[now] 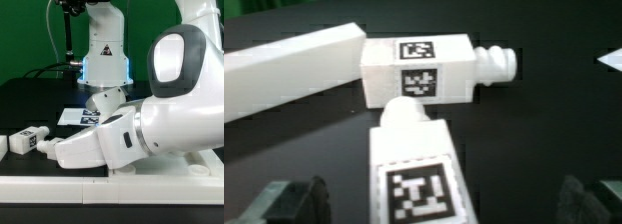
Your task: Assemble one leg
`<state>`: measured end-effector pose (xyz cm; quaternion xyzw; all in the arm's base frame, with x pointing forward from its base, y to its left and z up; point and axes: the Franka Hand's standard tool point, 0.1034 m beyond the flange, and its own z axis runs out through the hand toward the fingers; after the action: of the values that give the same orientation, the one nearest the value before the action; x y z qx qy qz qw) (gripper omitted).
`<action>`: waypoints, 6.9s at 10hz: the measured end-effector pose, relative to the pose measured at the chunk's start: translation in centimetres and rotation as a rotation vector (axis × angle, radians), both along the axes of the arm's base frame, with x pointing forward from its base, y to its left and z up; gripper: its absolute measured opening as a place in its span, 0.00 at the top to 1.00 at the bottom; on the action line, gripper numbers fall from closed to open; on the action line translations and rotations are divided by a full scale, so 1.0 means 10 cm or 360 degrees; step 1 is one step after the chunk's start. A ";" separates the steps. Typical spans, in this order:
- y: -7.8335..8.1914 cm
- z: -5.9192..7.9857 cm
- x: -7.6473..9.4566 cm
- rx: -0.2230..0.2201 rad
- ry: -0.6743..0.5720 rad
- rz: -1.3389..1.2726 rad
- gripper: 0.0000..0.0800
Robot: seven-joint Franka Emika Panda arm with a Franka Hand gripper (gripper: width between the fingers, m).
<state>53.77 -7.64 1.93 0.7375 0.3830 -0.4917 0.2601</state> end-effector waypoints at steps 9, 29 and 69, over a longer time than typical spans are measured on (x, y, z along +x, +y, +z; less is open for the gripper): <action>-0.08 -0.02 -0.01 0.0032 0.0035 -0.0002 0.51; 1.32 1.40 0.52 0.0922 -0.1052 -0.0469 0.64; 1.80 0.65 0.83 0.1389 -0.2297 -0.1046 0.64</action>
Offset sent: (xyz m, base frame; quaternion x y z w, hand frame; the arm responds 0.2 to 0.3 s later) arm 0.0007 0.0027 -0.0076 0.0031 0.0190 -0.0099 0.9998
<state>62.09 10.35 8.45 0.9718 0.0492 0.2298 -0.0194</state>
